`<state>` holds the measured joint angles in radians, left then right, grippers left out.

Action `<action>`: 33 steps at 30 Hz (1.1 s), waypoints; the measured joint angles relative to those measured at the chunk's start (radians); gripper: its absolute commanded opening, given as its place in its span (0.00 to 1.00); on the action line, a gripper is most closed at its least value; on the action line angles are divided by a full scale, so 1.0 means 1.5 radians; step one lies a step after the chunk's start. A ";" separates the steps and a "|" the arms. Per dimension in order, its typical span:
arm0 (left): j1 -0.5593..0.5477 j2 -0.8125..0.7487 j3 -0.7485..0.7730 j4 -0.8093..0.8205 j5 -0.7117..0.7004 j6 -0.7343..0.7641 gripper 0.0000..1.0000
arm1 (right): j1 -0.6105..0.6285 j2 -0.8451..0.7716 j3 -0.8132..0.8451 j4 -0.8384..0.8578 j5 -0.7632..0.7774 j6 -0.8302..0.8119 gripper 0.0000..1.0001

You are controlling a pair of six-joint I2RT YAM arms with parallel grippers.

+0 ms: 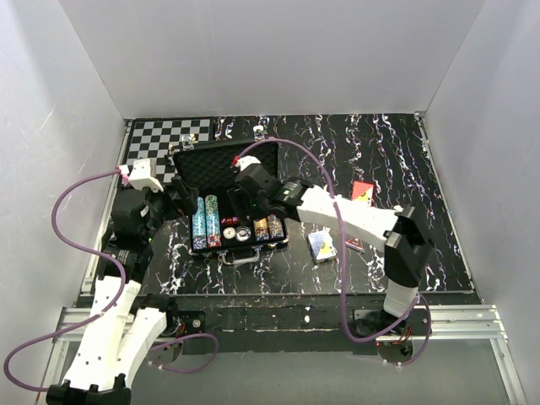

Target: Pack up texas hold em set

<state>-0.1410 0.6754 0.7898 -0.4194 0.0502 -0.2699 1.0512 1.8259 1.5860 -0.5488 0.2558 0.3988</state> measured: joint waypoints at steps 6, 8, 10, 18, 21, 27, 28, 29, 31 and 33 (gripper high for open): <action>-0.063 -0.019 -0.013 -0.043 -0.010 -0.092 0.91 | -0.086 -0.131 -0.154 0.039 -0.022 0.031 0.76; -0.107 -0.013 -0.022 -0.046 -0.021 -0.128 0.91 | -0.126 -0.168 -0.197 0.048 -0.031 0.041 0.76; -0.165 0.006 -0.034 -0.047 -0.042 -0.161 0.91 | -0.164 -0.194 -0.228 0.055 -0.033 0.048 0.76; -0.316 0.158 -0.069 0.005 -0.090 -0.258 0.92 | -0.208 -0.236 -0.295 0.061 -0.038 0.065 0.76; -0.333 0.208 -0.078 0.037 -0.094 -0.281 0.93 | -0.208 -0.249 -0.308 0.065 -0.041 0.068 0.75; -0.345 0.289 -0.087 0.082 -0.097 -0.317 0.94 | -0.210 -0.282 -0.330 0.070 -0.044 0.078 0.75; -0.348 0.300 -0.089 0.090 -0.098 -0.322 0.94 | -0.210 -0.288 -0.333 0.070 -0.044 0.079 0.75; -0.351 0.309 -0.091 0.096 -0.101 -0.325 0.95 | -0.211 -0.293 -0.336 0.070 -0.044 0.081 0.75; -0.356 0.322 -0.096 0.104 -0.108 -0.329 0.95 | -0.212 -0.301 -0.336 0.069 -0.043 0.081 0.75; -0.359 0.332 -0.099 0.107 -0.116 -0.331 0.95 | -0.214 -0.308 -0.336 0.069 -0.042 0.081 0.75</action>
<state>-0.6788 1.1728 0.6418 -0.2592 -0.1242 -0.7666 0.7303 1.3640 1.0813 -0.4446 0.1921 0.5205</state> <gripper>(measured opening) 0.946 0.753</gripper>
